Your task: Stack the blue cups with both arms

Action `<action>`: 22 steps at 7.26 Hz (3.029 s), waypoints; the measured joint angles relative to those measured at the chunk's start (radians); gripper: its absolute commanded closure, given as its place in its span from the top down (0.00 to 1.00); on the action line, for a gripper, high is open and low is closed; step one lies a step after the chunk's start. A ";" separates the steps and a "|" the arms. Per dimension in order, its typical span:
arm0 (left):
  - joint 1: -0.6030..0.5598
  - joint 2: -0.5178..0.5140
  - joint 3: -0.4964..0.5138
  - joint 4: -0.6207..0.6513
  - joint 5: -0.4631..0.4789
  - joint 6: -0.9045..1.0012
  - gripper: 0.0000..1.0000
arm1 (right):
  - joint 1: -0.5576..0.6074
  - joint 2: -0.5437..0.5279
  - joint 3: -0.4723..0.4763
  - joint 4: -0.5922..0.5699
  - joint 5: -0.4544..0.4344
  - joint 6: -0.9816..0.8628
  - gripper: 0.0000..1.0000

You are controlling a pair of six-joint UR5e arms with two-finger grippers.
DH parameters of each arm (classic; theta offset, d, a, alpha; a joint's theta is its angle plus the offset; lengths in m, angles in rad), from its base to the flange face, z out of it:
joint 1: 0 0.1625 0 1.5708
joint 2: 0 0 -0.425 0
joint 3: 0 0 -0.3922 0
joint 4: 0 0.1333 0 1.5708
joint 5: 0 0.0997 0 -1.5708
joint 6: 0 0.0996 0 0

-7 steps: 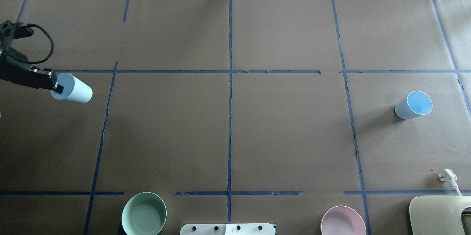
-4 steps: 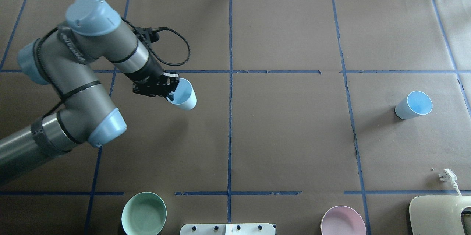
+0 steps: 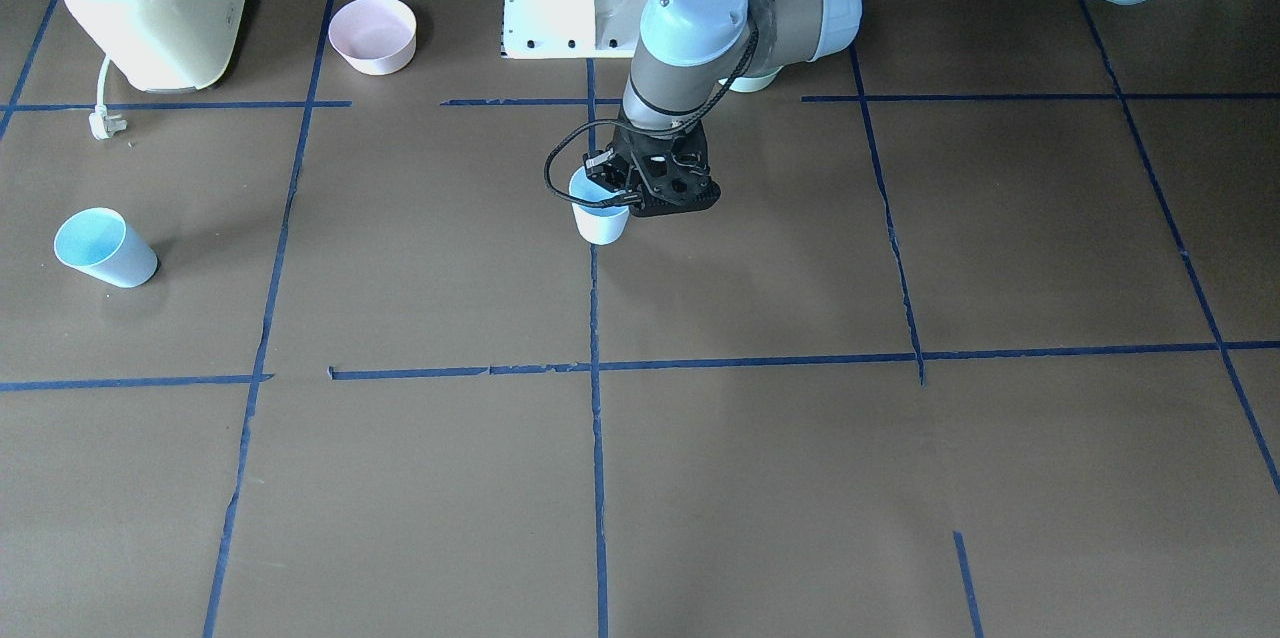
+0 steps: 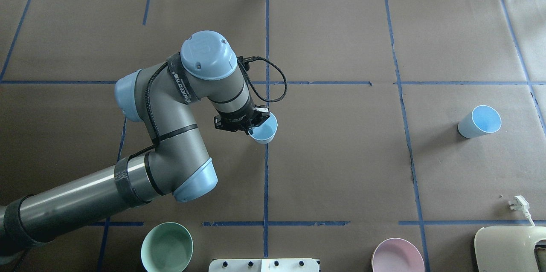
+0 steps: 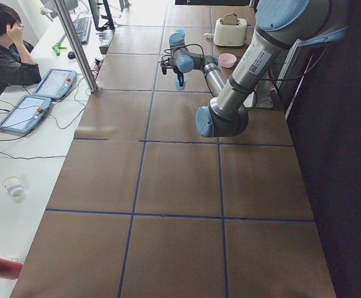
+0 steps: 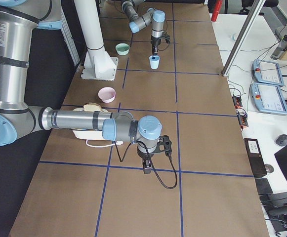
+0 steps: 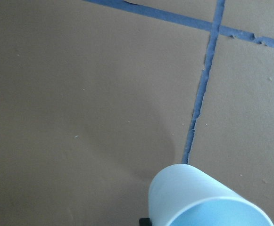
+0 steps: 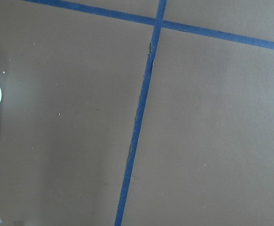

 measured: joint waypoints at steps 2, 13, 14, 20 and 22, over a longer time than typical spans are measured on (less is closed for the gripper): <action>0.013 -0.007 0.027 -0.003 0.016 0.002 0.61 | 0.000 0.000 -0.001 0.000 0.000 0.000 1.00; -0.364 0.529 -0.431 0.173 -0.106 0.787 1.00 | -0.002 0.016 0.002 0.001 0.013 0.019 1.00; -0.494 0.624 -0.431 0.174 -0.158 0.986 1.00 | -0.002 0.021 0.003 0.002 0.021 0.024 1.00; -1.060 0.995 -0.228 0.165 -0.362 1.631 1.00 | -0.018 0.068 0.022 0.004 0.061 0.093 1.00; -1.078 1.026 -0.243 0.165 -0.364 1.628 1.00 | -0.102 0.071 0.091 0.012 0.066 0.278 1.00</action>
